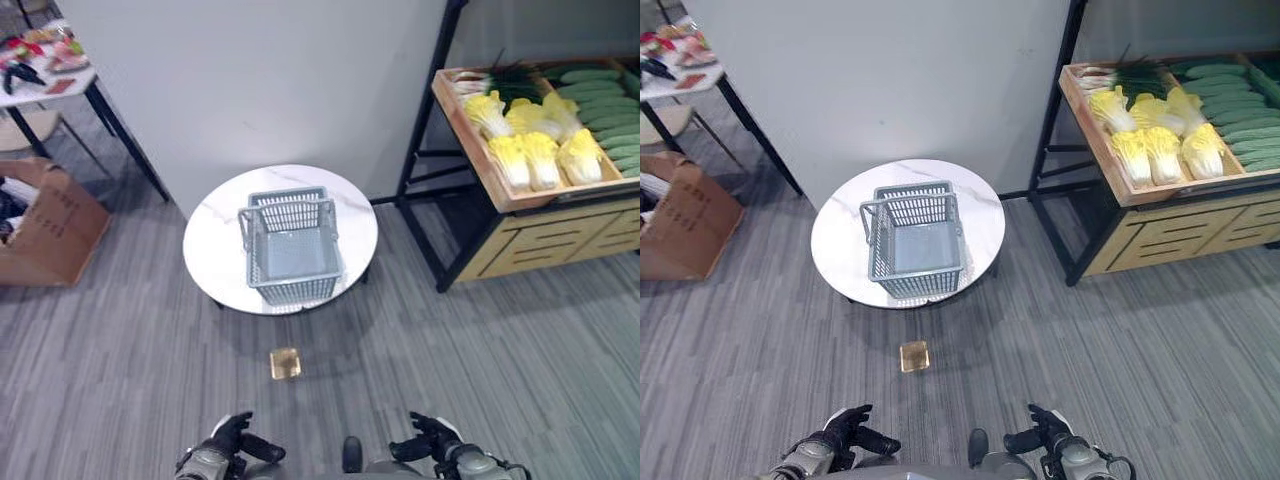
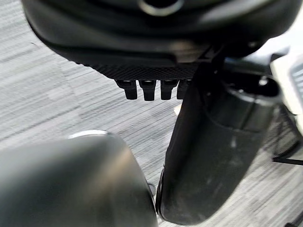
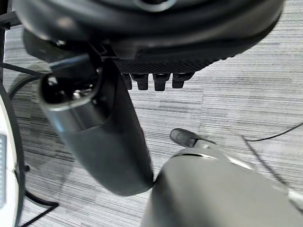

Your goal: Get the vegetables into the basket

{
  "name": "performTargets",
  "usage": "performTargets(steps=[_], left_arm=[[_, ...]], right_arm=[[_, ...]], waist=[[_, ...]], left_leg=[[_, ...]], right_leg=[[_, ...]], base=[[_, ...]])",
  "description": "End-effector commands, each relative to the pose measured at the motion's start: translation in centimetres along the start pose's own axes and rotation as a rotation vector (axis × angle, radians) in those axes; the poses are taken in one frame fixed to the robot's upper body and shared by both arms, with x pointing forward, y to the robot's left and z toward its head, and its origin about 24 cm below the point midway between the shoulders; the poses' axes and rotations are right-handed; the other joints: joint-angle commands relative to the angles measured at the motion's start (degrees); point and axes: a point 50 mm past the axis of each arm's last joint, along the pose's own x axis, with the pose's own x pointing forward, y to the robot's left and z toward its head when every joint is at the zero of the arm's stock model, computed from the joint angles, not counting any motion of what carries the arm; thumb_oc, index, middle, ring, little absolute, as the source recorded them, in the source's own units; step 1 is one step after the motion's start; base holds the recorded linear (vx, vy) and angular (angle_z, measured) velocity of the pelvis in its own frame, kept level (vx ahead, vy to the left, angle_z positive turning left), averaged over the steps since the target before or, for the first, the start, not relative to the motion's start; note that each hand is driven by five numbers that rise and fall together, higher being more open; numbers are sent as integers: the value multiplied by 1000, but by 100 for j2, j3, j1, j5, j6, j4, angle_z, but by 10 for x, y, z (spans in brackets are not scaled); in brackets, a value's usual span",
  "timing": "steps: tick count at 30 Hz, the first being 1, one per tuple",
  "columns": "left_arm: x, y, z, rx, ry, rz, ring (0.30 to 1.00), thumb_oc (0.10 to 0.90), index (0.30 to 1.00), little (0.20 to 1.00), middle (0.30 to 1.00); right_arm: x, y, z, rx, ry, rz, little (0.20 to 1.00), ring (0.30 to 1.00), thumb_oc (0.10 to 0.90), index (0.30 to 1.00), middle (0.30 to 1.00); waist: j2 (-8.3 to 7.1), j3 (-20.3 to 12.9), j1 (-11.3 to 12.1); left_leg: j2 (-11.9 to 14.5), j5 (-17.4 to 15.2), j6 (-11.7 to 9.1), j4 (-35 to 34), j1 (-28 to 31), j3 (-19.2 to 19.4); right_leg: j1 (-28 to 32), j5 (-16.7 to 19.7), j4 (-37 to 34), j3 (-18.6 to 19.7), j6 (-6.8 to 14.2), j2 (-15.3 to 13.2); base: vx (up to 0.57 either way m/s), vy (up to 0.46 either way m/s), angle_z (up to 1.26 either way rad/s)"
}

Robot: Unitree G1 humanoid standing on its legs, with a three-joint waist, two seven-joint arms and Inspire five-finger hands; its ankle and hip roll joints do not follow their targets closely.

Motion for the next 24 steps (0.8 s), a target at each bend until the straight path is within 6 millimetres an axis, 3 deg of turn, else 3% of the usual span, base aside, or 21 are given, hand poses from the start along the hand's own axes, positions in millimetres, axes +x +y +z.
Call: performTargets(steps=[1,3,5,8,10,11,12,13,14,16,17,19,24], left_arm=[[0,-3,-4,38,17,-15,1000,900,1000,1000,1000],[0,-2,-3,43,15,-17,1000,900,1000,1000,1000],[-1,4,-2,75,2,-3,1000,900,1000,1000,1000],[-1,7,-5,66,10,8,1000,900,1000,1000,1000],[-4,17,-16,13,30,42,1000,900,1000,1000,1000],[-4,17,-16,14,30,41,1000,900,1000,1000,1000],[-6,20,-21,4,37,50,1000,900,1000,1000,1000],[-6,22,-25,-4,46,57,1000,900,1000,1000,1000],[-7,25,-28,-28,60,70,1000,900,1000,1000,1000],[-7,25,-29,-38,67,74,1000,900,1000,1000,1000],[-7,25,-29,-38,67,74,1000,900,1000,1000,1000],[-8,27,-34,-53,90,81,1000,900,1000,1000,1000],[-9,30,-38,-35,116,80,1000,900,1000,1000,1000]], right_arm=[[-9,-14,-33,10,105,-17,1000,1000,900,1000,1000],[-7,-14,-25,32,75,-32,1000,1000,900,1000,1000],[-2,-6,2,74,-34,-2,1000,1000,900,1000,1000],[-1,-4,12,69,-72,4,1000,1000,900,1000,1000],[-10,-11,78,92,-377,-2,1000,1000,900,1000,1000],[-10,-11,78,92,-376,-2,1000,1000,900,1000,1000],[-26,-26,109,68,-536,-40,1000,1000,900,1000,1000],[-36,-36,127,43,-616,-71,1000,1000,900,1000,1000],[-70,-65,173,-8,-825,-178,1000,1000,900,1000,1000],[-91,-78,197,-19,-945,-226,1000,1000,900,1000,1000],[-91,-78,197,-19,-945,-226,1000,1000,900,1000,1000],[-136,-91,236,-97,-1152,-277,1000,1000,900,1000,1000],[-188,-86,289,-318,-1351,-309,1000,1000,900,1000,1000]], waist=[[22,101,-64],[90,64,-83],[89,46,-48],[72,53,1],[12,69,31],[13,69,35],[-17,56,44],[-43,39,47],[-125,4,94],[-182,-20,121],[-180,-18,124],[-293,-47,180],[-483,-71,362]], left_leg=[[-454,224,469,-804,74,121],[-488,151,516,-947,207,114],[-573,45,676,-1124,428,356],[-585,11,719,-1167,502,422],[-618,-38,788,-1287,639,596],[-617,-39,789,-1288,643,600],[-626,-61,814,-1328,705,668],[-630,-75,821,-1340,728,688],[-637,-103,848,-1373,786,740],[-643,-103,866,-1421,813,762],[-643,-103,866,-1423,815,764],[-632,-109,870,-1457,820,795],[-610,-102,872,-1457,777,735]], right_leg=[[105,-517,298,280,550,-294],[35,-589,406,381,561,-276],[-46,-493,510,651,676,-317],[-47,-473,539,729,712,-321],[-86,-406,550,932,833,-313],[-85,-406,550,936,833,-313],[-77,-378,529,995,879,-315],[-75,-367,518,1012,898,-320],[-56,-340,478,1061,933,-323],[-61,-310,454,1069,946,-321],[-60,-310,453,1070,946,-321],[-63,-254,379,1081,969,-321],[-57,-219,265,985,956,-317]], base=[[116,137,37],[168,248,23],[202,396,-39],[84,173,-52],[68,207,-29],[51,146,-40],[49,97,-40],[82,160,-40],[57,113,-22],[23,60,-13],[0,33,-12],[-2,38,-7],[0,1,-1]])
